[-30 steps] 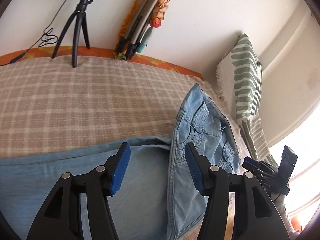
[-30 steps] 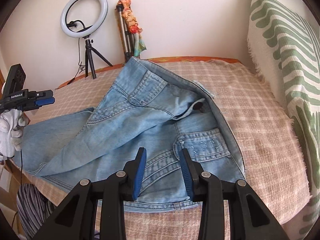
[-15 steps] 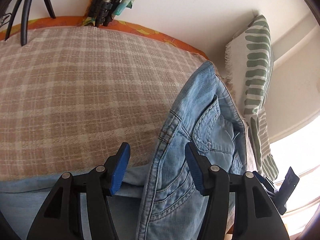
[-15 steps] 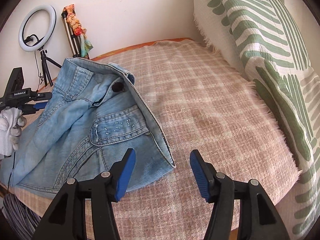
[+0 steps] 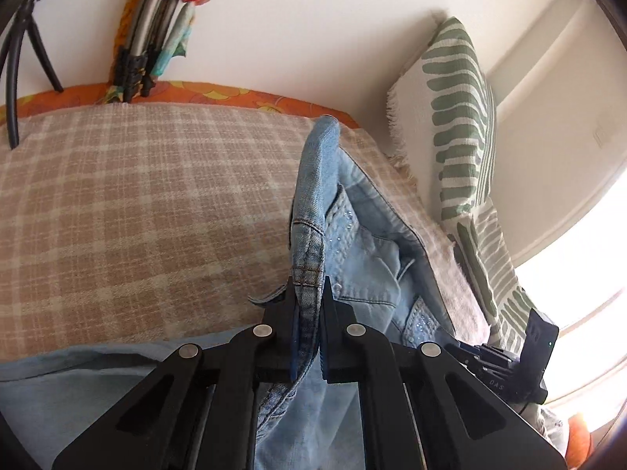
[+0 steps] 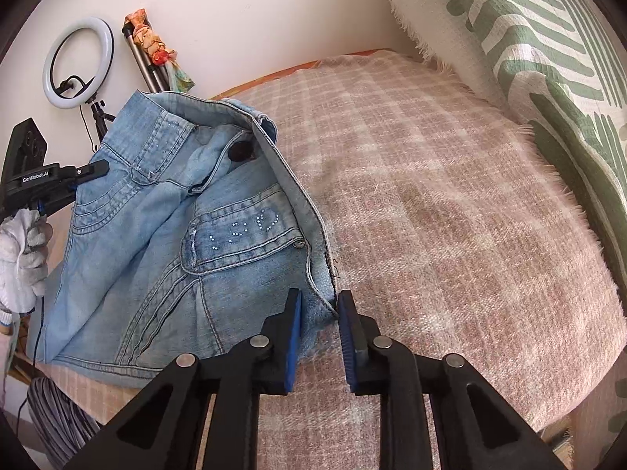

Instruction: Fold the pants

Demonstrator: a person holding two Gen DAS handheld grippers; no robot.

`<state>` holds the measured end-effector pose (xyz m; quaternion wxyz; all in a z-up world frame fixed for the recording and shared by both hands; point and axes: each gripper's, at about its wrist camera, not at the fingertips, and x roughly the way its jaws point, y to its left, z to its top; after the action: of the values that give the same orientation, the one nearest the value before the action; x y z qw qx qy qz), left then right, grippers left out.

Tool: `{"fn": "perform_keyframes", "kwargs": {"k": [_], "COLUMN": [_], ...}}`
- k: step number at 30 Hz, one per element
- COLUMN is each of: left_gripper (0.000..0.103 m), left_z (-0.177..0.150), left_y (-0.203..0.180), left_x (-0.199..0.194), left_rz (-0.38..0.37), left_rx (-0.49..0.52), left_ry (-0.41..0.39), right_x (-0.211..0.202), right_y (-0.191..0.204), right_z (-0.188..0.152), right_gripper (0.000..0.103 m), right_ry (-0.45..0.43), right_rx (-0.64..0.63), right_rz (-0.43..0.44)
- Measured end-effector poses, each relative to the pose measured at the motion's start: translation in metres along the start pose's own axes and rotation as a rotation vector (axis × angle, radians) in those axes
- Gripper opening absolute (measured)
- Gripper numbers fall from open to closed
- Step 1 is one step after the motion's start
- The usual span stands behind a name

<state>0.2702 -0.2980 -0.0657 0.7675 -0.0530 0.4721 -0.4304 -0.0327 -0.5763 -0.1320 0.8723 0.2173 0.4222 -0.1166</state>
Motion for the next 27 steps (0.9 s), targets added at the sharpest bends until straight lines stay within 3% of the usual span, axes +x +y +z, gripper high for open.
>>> {"fn": "perform_keyframes", "kwargs": {"k": [4,6,7,10,14,17,24,27], "left_gripper": [0.006,0.006,0.006,0.006,0.005,0.005,0.006,0.016], "left_z": [-0.010,-0.021,-0.027,-0.048,-0.073,-0.089,-0.103,-0.101], "left_y": [-0.052,-0.076,-0.087,-0.115,-0.129,-0.130,-0.138,-0.139], "left_x": [-0.009,-0.009,-0.006,0.011,0.043,0.064,0.085,0.077], "left_rz": [-0.070,-0.107,-0.124,-0.136,-0.113,-0.109,-0.090,-0.082], "left_rx": [0.134,0.202,0.234,0.327,0.402,0.413,0.450,0.465], "left_ry": [0.005,0.035,0.058,0.125,0.214,0.268,0.325,0.322], "right_x": [-0.012,-0.025,-0.032,-0.049,-0.062,-0.053,0.001,0.021], "right_y": [0.002,0.002,-0.001,-0.014,-0.031,-0.036,-0.037,-0.030], "right_z": [0.001,0.002,0.003,0.011,0.025,0.035,0.038,0.039], "right_gripper": [0.017,0.037,0.040,0.041,0.059,0.065,0.064,0.064], "right_ry": [-0.034,-0.081,-0.108,-0.136,-0.151,-0.100,0.072,0.111], "right_rx": [-0.002,-0.007,0.005,0.087,0.191,0.206,0.193,0.163], "right_rz": [-0.024,-0.077,-0.062,0.073,0.216,0.254,0.184,0.162]}}
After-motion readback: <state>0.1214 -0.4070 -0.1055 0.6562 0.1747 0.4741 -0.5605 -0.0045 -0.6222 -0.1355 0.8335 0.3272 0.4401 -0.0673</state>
